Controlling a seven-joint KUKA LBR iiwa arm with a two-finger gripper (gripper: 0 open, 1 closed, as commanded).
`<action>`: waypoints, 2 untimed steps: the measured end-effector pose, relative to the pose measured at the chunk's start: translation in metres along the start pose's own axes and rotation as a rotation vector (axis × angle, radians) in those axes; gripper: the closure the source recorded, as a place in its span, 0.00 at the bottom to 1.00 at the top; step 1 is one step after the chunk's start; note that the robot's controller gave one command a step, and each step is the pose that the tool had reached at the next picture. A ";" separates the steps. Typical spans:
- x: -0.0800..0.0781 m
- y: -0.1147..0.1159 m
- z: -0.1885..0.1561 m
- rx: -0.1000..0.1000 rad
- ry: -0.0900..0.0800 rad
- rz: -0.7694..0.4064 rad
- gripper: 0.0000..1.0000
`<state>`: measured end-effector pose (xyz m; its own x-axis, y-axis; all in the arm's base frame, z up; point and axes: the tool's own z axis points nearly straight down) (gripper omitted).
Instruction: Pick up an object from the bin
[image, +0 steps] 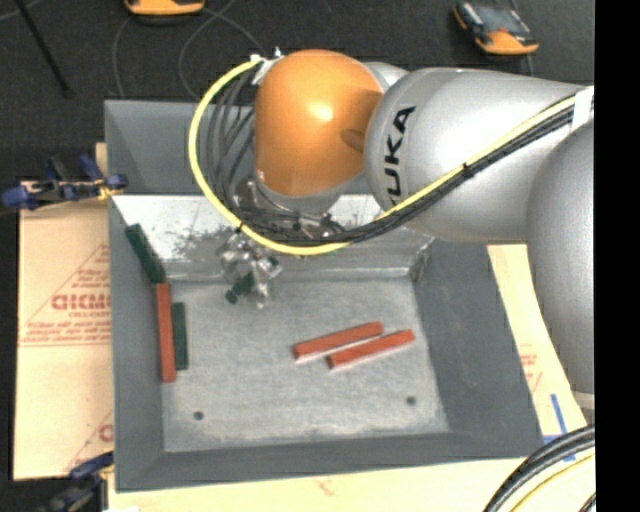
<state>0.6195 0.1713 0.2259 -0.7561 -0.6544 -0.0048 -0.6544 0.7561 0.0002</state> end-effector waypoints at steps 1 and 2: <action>0.000 0.000 0.000 0.000 0.000 0.001 1.00; 0.000 0.000 0.000 0.000 0.000 0.001 1.00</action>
Offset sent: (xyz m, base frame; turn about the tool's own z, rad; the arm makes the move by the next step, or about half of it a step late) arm 0.0000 0.0000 0.0000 0.0000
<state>0.6195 0.1714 0.2259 -0.7570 -0.6534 -0.0047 -0.6534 0.7570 0.0005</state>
